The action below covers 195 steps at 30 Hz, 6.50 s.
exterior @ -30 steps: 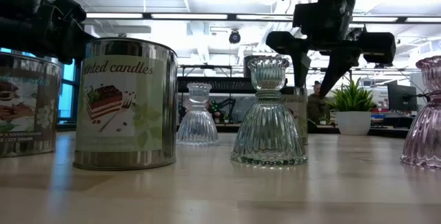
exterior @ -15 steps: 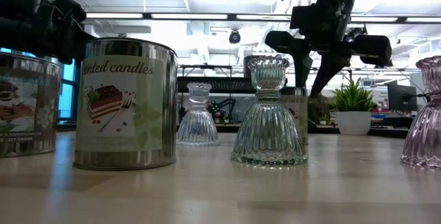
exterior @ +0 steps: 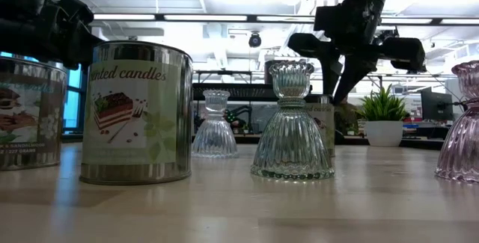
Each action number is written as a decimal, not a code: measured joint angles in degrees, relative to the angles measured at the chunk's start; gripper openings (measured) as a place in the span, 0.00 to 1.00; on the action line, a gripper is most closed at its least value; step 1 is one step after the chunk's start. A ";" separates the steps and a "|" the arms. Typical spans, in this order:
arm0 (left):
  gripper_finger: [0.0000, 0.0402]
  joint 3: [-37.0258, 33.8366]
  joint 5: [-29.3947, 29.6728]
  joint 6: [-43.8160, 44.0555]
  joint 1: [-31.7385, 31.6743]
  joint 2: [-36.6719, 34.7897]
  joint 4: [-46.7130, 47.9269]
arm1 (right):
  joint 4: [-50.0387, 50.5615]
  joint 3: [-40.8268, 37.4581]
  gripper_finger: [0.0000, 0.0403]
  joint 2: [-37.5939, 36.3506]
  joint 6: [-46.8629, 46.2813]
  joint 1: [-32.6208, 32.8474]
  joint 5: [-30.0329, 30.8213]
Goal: Pick & Place candle stick holders
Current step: Put the top green scented candle on the shelf aligned with the other scented candle
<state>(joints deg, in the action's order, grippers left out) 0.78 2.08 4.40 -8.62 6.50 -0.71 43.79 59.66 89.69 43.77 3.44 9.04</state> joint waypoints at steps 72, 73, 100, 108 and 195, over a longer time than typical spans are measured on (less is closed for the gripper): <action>0.62 0.00 -0.01 -0.01 0.02 0.02 0.02 | 9.85 7.23 0.00 -0.07 -4.68 0.78 -5.25; 0.62 0.00 -0.01 -0.02 0.01 0.00 0.02 | 10.56 7.91 0.00 -0.07 -5.04 0.81 -5.46; 0.62 0.00 -0.01 -0.02 0.00 0.00 0.02 | 29.14 34.24 0.00 -0.17 -4.73 -2.09 0.09; 0.62 0.00 -0.01 -0.01 0.02 0.02 0.00 | 31.03 38.36 0.00 -0.17 -2.14 -10.01 0.64; 0.62 0.00 -0.01 -0.02 0.02 0.01 0.01 | 42.23 59.52 0.00 19.34 4.47 -28.70 -6.03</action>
<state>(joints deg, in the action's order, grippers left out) 0.78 2.07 4.38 -8.60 6.51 -0.70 86.02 119.17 109.03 48.24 -25.26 3.01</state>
